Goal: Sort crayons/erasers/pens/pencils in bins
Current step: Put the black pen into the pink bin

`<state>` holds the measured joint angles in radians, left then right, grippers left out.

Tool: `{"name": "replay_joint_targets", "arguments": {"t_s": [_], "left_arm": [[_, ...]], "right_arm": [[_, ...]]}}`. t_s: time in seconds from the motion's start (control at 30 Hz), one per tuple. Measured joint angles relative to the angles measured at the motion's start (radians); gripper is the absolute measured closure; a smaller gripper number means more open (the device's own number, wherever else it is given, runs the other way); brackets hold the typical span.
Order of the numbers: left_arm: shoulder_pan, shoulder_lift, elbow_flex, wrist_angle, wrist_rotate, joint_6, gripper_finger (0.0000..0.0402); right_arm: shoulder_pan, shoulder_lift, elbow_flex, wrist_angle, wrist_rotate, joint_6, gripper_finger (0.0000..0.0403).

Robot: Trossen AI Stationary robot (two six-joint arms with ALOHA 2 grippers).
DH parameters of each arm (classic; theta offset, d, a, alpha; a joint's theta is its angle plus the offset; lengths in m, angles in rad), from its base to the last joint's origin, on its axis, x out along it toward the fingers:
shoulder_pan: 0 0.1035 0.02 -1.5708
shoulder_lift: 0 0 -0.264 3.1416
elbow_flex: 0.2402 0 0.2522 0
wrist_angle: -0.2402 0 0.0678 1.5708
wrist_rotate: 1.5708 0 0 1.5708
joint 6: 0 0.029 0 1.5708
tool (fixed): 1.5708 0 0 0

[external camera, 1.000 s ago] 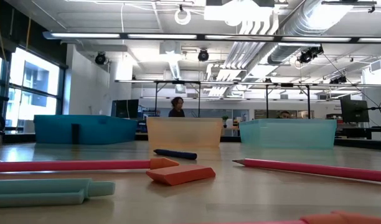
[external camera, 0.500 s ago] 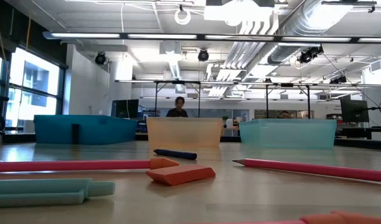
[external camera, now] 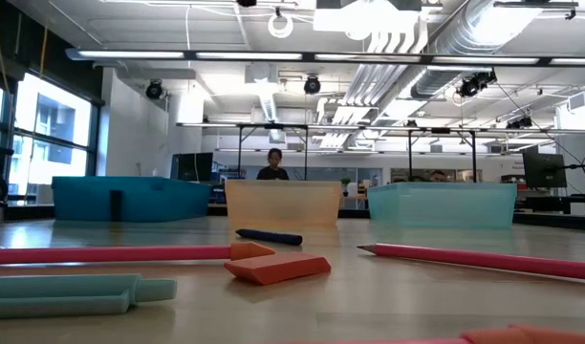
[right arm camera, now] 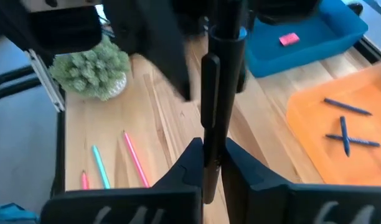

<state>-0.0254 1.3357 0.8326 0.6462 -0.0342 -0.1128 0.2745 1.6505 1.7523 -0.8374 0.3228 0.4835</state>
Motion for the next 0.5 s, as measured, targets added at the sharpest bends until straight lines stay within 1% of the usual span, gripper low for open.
{"name": "replay_joint_targets", "arguments": {"t_s": [0.17, 0.37, 0.5], "left_arm": [[0.000, 0.000, 0.000, -0.096, 0.000, 0.012, 0.0289], [0.000, 0.000, 0.000, -0.105, -0.027, 0.012, 0.0228], [0.000, 0.000, 0.000, -0.124, -0.055, 0.012, 0.0208]], "right_arm": [[0.000, 0.000, 0.000, -0.063, 0.000, 0.043, 0.0393], [0.009, 0.000, 0.000, -0.228, 0.000, 0.143, 0.0392], [0.040, 0.000, 0.000, -0.342, 0.000, 0.197, 0.0392]]}}
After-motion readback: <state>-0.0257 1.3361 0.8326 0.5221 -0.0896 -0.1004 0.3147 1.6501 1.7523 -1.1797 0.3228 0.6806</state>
